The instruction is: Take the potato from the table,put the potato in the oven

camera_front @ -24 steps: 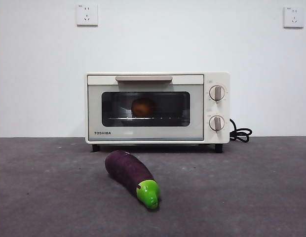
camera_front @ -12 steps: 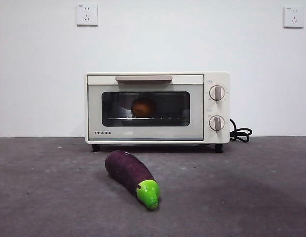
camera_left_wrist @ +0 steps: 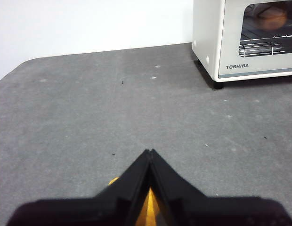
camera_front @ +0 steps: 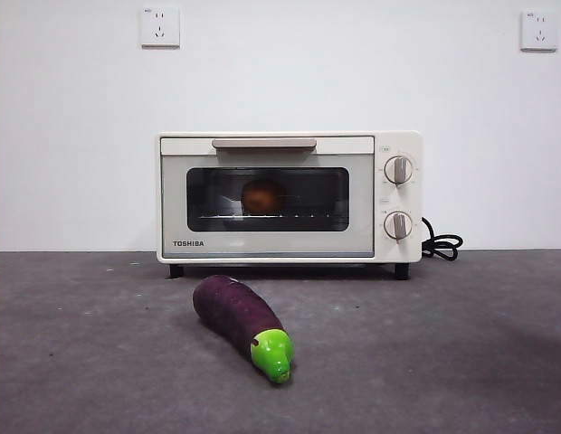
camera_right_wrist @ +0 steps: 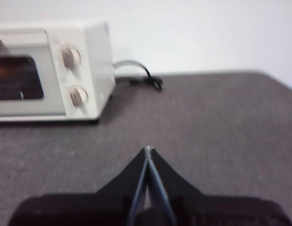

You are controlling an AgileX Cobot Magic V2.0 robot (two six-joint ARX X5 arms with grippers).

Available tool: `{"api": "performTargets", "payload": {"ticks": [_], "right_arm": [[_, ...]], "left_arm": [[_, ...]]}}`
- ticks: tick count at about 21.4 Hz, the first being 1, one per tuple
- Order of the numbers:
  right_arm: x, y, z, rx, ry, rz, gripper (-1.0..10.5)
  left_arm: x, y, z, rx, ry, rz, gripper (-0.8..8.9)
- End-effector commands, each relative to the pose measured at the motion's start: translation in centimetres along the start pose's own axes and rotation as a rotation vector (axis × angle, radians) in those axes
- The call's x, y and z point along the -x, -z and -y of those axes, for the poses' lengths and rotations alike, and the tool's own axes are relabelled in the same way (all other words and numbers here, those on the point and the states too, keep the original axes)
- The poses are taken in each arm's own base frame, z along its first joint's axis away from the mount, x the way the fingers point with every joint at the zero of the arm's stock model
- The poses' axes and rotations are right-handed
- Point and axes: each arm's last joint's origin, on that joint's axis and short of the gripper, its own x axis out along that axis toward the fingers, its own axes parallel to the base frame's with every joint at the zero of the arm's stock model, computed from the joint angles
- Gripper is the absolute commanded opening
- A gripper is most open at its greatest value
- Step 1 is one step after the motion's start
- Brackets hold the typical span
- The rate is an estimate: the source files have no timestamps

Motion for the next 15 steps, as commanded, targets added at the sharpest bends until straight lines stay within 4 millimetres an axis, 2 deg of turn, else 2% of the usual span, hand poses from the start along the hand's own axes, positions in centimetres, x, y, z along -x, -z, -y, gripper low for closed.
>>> {"api": "performTargets", "payload": {"ticks": [1,9,15], "right_arm": [[0.03,0.41,0.08,-0.026,0.027,-0.017,0.0],[0.11,1.02,0.29,-0.021,0.102,-0.078,0.0],[0.17,1.38,0.26,-0.024,0.095,-0.114,0.0]], "left_arm": [[-0.1,0.25,-0.01,0.008,-0.003,-0.003,-0.04],[-0.1,0.25,-0.01,0.008,-0.003,-0.003,-0.04],[-0.1,0.25,-0.01,0.008,-0.003,-0.003,-0.04]]}}
